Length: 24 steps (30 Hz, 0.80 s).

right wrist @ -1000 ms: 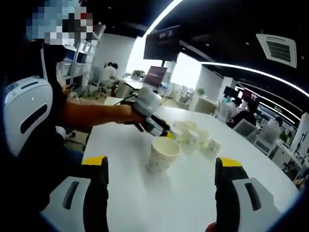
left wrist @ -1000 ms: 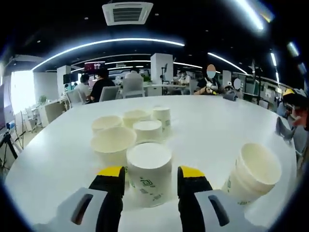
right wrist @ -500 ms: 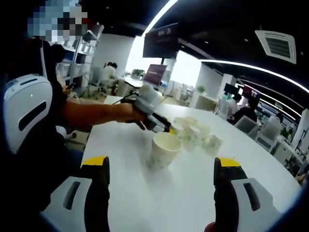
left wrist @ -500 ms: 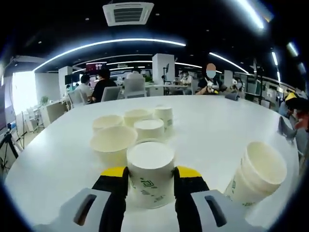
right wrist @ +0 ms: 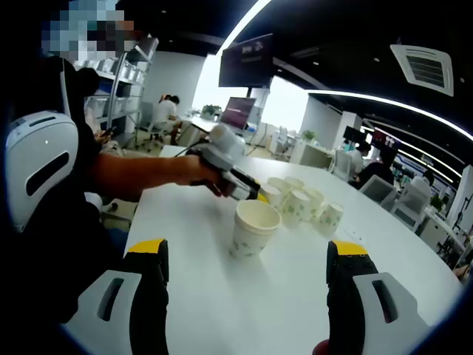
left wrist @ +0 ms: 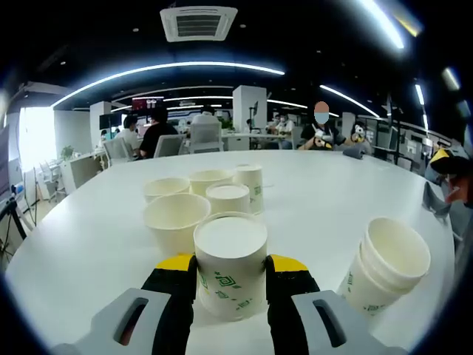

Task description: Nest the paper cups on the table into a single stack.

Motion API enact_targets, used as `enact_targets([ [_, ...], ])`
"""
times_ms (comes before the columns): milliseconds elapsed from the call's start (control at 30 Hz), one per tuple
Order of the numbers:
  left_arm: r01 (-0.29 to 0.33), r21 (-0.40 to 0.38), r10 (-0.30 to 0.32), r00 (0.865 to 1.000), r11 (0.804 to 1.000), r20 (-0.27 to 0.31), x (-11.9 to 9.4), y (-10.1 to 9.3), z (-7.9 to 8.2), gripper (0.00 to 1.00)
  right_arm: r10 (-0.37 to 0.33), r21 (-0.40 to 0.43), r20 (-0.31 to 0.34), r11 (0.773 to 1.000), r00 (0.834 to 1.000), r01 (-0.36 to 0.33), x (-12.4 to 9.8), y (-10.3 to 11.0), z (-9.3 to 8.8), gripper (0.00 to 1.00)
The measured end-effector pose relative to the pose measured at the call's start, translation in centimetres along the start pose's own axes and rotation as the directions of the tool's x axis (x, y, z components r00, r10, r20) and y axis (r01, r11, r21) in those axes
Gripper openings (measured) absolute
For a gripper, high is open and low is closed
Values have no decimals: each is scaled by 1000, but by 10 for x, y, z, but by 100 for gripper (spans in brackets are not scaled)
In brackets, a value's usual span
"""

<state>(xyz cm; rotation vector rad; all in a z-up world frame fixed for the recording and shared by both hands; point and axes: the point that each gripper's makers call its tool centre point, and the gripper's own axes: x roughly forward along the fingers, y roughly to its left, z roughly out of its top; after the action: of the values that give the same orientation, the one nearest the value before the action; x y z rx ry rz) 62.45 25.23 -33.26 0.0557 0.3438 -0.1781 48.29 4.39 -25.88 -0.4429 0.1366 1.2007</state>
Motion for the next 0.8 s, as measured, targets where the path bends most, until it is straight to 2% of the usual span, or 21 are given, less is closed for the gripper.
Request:
enact_targets([
  [133, 8, -17, -8, 1000, 1000, 16, -7, 1, 6, 40, 1, 0, -2, 1000, 1000, -1, 1, 0, 0, 92],
  [267, 21, -43, -18, 998, 999, 54, -19, 0, 18, 40, 3, 2, 3, 1000, 1000, -3, 1, 0, 1, 91],
  [467, 60, -97, -45, 987, 994, 153, -43, -7, 44, 39, 5, 1, 10, 1000, 1000, -5, 3, 1, 4, 90],
  [533, 105, -142, -75, 976, 984, 204, -55, -16, 57, 39, 5, 4, 16, 1000, 1000, -5, 4, 0, 6, 89],
  [567, 135, -164, -94, 966, 977, 239, -60, -18, 69, 39, 6, 8, 22, 1000, 1000, -6, 4, 0, 8, 89],
  [633, 182, -184, -122, 947, 966, 296, -72, -24, 83, 39, 7, 13, 29, 1000, 1000, -7, 5, 0, 10, 88],
  [733, 227, -212, -147, 930, 950, 337, -80, -27, 94, 39, 5, 17, 45, 1000, 999, -6, 6, -2, 15, 86],
  [800, 271, -241, -167, 910, 932, 380, -89, -30, 104, 39, 5, 23, 60, 1000, 998, -6, 7, -3, 19, 85],
])
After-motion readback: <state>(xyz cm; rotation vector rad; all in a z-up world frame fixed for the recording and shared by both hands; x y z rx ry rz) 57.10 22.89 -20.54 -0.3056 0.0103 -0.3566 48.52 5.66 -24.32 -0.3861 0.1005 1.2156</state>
